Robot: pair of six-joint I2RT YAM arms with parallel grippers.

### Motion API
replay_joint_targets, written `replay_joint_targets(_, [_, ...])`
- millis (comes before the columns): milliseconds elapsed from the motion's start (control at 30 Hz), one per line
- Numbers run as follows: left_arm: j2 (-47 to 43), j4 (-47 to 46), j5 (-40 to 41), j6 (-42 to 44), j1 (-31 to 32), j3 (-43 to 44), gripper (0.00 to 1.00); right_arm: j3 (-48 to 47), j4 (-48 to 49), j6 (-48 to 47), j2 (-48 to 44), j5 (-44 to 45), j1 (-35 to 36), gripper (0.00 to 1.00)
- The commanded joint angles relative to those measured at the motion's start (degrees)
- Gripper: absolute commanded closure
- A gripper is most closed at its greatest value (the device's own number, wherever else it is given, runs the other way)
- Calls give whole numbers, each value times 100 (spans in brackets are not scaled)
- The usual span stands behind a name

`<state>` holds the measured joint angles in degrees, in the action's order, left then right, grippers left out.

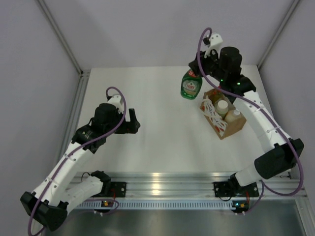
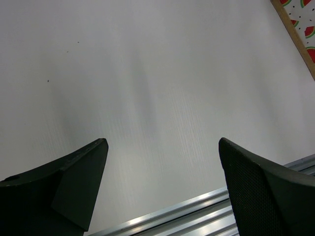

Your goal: Take the personal care products out of the canvas bag

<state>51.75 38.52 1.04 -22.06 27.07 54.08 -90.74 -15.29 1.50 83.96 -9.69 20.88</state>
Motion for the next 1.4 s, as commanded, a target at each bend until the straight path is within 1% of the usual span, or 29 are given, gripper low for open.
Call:
replay_joint_targets(0, [-68,-310,63,97,26,-12,2,-524,1423,-334,49,55,284,100])
replay_joint_targets(133, [-68,-319,98,97,18,-12,2,-480,1739,-483,331,64,583,100])
replay_joint_targets(367, [-68,-310,107,106,18,-12,2,91,2819,-571,919,73,1004,100])
replay_joint_targets(467, [-68,-319,116,106,18,-12,2,363,3171,-668,1139,205,1172,100])
replay_joint_targets(733, [-68,-310,98,106,18,-21,2,706,4077,-457,1693,-50,1286,100])
replay_joint_targets(867, [-94,-310,90,106,18,-30,2,1057,4420,-737,1799,-86,1418,100])
replay_joint_targets(967, [-112,-310,81,115,26,-30,2,1251,4465,-1123,1843,195,1629,99])
replay_joint_targets(1000, [-112,-319,63,115,18,-30,2,1278,4456,-1177,1852,257,1682,95])
replay_joint_targets(1033, [-112,-319,63,106,18,-30,2,1269,4395,-1213,1869,301,1743,86])
replay_joint_targets(1100, [-130,-319,72,115,18,-30,2,1269,4359,-1231,1922,310,1761,86])
replay_joint_targets(1167, [-138,-310,89,115,18,-30,2,1295,4385,-1170,1922,328,1761,80])
replay_joint_targets(1200, [-156,-319,90,115,18,-38,2,1339,4403,-1161,1922,336,1761,75])
replay_joint_targets(1233, [-165,-319,98,115,18,-38,2,1357,4420,-1143,1913,345,1761,62])
replay_joint_targets(1267, [-165,-302,90,123,18,-38,2,1366,4429,-1091,1905,380,1770,55])
replay_joint_targets(1333, [-156,-310,72,115,18,-47,2,1366,4377,-1073,1887,398,1770,45])
replay_joint_targets(1367, [-156,-310,37,123,18,-47,2,1357,4359,-1055,1861,415,1761,44])
